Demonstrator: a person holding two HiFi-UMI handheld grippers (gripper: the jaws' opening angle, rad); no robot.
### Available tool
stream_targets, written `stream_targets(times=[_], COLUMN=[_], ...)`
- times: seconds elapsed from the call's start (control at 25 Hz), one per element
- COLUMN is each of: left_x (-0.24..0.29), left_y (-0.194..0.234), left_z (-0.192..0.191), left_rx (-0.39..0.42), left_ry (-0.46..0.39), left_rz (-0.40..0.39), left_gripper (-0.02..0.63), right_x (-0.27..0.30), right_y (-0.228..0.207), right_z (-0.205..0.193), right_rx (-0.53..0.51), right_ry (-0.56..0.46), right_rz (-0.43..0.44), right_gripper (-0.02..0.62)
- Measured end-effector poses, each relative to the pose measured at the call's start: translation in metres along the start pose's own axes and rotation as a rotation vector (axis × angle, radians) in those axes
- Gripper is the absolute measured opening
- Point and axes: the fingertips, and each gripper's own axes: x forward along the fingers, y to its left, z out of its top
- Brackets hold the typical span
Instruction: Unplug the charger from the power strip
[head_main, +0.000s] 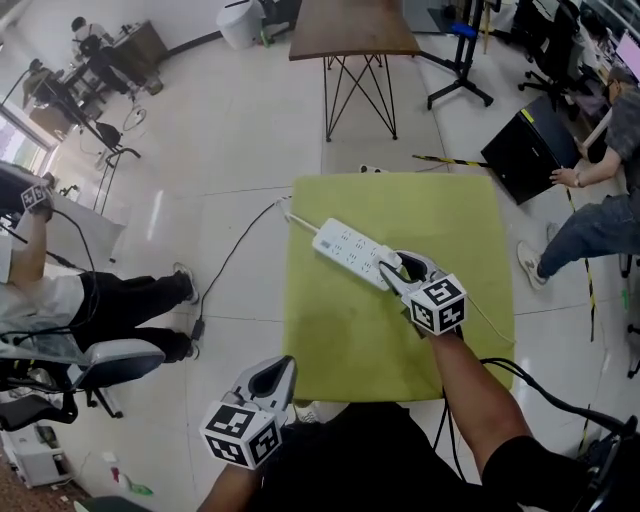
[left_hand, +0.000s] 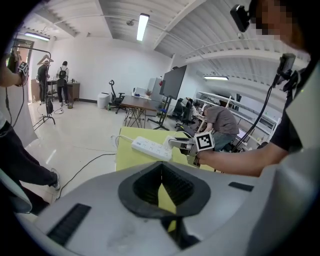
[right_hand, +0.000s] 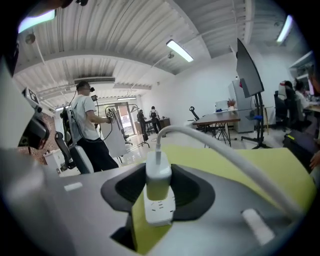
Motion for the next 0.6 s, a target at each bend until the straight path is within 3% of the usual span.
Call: stream_targets(times=[0.36, 0.6], left_x=[-0.013, -0.046], left_y=[0.02, 0.042], left_z=[0.003, 0.004], left_rx=[0.026, 0.035], left_ry=[-0.033, -0.067], left_rz=[-0.077, -0.129], left_gripper=[0.008, 0.006], right_x=[-0.012, -0.01], right_y=[0.077, 0.162], right_z=[-0.029, -0.09], right_rx=[0.317, 0.745], right_ry=[0.002, 0.06], right_rz=[0.056, 0.105], right_gripper=[0.152, 0.152])
